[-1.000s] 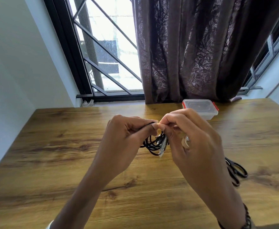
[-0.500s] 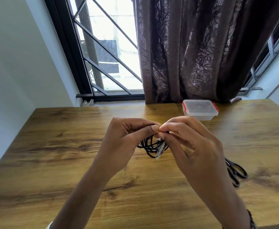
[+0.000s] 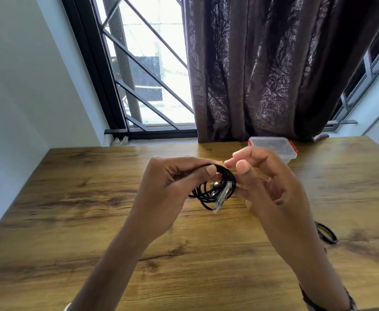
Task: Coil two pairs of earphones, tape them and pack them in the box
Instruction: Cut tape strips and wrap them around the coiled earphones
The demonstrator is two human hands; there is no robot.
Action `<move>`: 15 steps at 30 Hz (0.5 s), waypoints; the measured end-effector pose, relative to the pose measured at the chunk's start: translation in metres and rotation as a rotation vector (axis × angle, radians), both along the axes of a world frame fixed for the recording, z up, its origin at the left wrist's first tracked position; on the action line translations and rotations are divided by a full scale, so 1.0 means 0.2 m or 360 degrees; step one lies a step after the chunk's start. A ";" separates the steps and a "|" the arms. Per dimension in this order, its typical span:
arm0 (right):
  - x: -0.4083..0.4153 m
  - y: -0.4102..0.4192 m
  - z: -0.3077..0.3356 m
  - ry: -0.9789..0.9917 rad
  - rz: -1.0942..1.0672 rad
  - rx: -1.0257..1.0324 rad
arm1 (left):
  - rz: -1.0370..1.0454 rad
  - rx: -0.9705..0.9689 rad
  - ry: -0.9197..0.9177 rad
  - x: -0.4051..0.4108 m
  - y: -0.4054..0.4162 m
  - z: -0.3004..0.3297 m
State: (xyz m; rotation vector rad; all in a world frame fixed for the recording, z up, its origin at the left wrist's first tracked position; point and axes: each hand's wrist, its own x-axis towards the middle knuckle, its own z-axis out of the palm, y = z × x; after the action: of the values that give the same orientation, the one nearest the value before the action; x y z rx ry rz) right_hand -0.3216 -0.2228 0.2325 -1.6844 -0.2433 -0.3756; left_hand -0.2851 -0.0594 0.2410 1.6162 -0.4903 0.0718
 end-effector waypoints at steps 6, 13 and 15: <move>0.02 0.02 0.03 -0.0025 0.0069 -0.0004 | 0.0047 0.0048 -0.0129 -0.01 0.00 0.02; 0.01 0.03 0.00 -0.0124 0.0055 -0.0129 | 0.0086 0.0079 -0.0167 -0.01 0.01 0.02; 0.01 0.02 -0.01 -0.0192 0.0046 -0.0171 | 0.0072 0.0062 -0.0145 -0.01 0.01 0.03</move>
State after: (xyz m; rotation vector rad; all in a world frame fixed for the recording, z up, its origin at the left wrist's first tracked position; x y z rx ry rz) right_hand -0.3190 -0.2180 0.2303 -1.7639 -0.3824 -0.4501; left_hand -0.2864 -0.0574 0.2461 1.6678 -0.5280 0.1710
